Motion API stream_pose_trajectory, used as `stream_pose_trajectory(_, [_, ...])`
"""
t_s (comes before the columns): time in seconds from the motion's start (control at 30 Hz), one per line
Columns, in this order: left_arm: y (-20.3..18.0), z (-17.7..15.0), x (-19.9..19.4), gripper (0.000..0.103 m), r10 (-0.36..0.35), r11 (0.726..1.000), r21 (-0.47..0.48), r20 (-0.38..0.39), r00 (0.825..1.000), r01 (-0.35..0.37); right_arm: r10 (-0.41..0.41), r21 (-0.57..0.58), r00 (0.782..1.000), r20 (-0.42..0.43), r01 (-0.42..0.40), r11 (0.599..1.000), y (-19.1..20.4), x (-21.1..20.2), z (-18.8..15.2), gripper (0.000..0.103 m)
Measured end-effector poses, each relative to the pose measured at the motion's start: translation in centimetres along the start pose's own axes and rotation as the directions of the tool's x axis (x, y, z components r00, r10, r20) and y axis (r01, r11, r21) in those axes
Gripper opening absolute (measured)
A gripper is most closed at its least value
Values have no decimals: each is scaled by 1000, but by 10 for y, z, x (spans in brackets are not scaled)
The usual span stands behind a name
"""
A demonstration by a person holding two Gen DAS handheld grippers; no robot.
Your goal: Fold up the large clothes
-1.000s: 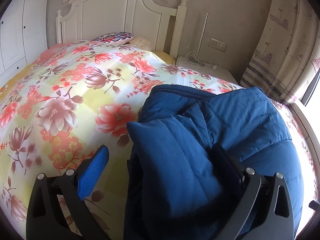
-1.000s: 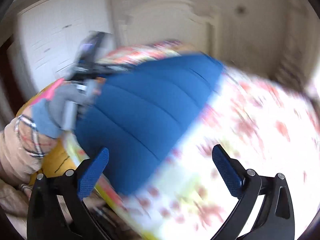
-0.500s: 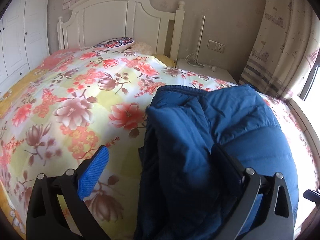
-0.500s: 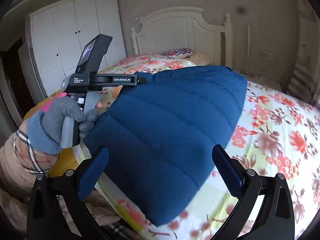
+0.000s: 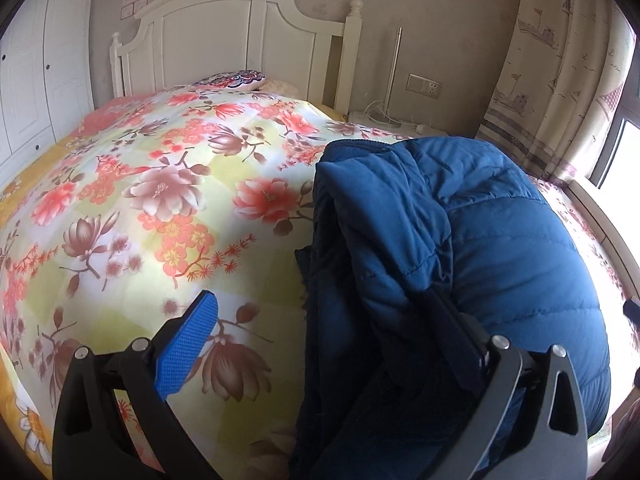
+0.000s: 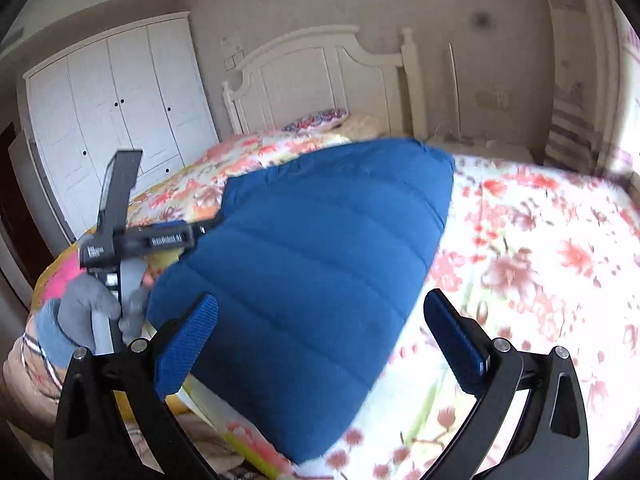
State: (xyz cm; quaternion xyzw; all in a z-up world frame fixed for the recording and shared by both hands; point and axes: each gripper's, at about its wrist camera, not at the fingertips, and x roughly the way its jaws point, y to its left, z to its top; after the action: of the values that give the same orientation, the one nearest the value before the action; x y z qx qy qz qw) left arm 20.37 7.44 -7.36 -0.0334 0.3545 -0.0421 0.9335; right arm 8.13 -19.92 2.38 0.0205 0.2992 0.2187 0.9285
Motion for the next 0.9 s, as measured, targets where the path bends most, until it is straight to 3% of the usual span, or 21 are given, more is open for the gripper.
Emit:
stream_pose_trajectory(0.1, [1, -3, -1, 101, 8, 1000, 4, 3, 1000, -8, -27, -94, 999, -25, 25, 995, 24, 22, 5, 99])
stream_pose_trajectory(0.17, [2, -4, 0, 101, 10, 1000, 1, 2, 1000, -10, -87, -156, 992, -96, 72, 985, 35, 54, -7, 99])
stream_pose_trajectory(0.23, [2, -4, 0, 101, 15, 1000, 3, 2, 1000, -15, -99, -163, 994, -56, 88, 983, 36, 54, -15, 99])
stream_pose_trajectory(0.37, [5, -6, -4, 101, -10, 1000, 6, -23, 1000, 10, -32, -24, 998, -55, 31, 999, 9, 32, -5, 99])
stream_pose_trajectory(0.43, [17, -9, -4, 101, -111, 993, -51, -83, 990, 107, 8, 100, 998, -64, -2, 995, -17, 24, -6, 99])
stream_pose_trajectory(0.53, [39, -21, 5, 101, -283, 952, -173, -171, 944, 254, 154, 270, 977, -146, -110, 956, -50, 36, -15, 99])
stream_pose_trajectory(0.6, [55, -31, 16, 101, -406, 893, -294, -201, 891, 341, 235, 335, 954, -186, -163, 928, -58, 51, -22, 99])
stream_pose_trajectory(0.67, [57, -33, 17, 101, -456, 869, -308, -195, 868, 387, 301, 371, 934, -192, -215, 904, -57, 65, -26, 99])
stream_pose_trajectory(0.73, [55, -33, 19, 101, -499, 850, -310, -212, 840, 426, 304, 375, 934, -187, -218, 901, -58, 70, -26, 99])
stream_pose_trajectory(0.77, [55, -33, 21, 97, -527, 833, -323, -214, 822, 450, 313, 369, 932, -180, -231, 900, -58, 70, -25, 99])
stream_pose_trajectory(0.8, [55, -33, 27, 88, -593, 787, -361, -217, 776, 500, 313, 359, 934, -172, -237, 903, -58, 68, -25, 97])
stream_pose_trajectory(0.83, [57, -34, 33, 73, -656, 731, -416, -212, 724, 541, 300, 339, 941, -157, -234, 911, -57, 64, -25, 89])
stream_pose_trajectory(0.87, [56, -33, 35, 65, -670, 718, -424, -206, 714, 552, 282, 314, 950, -136, -229, 922, -56, 60, -25, 81])
stream_pose_trajectory(0.9, [52, -29, 33, 61, -657, 734, -392, -203, 725, 555, 263, 289, 957, -120, -220, 932, -55, 51, -28, 78])
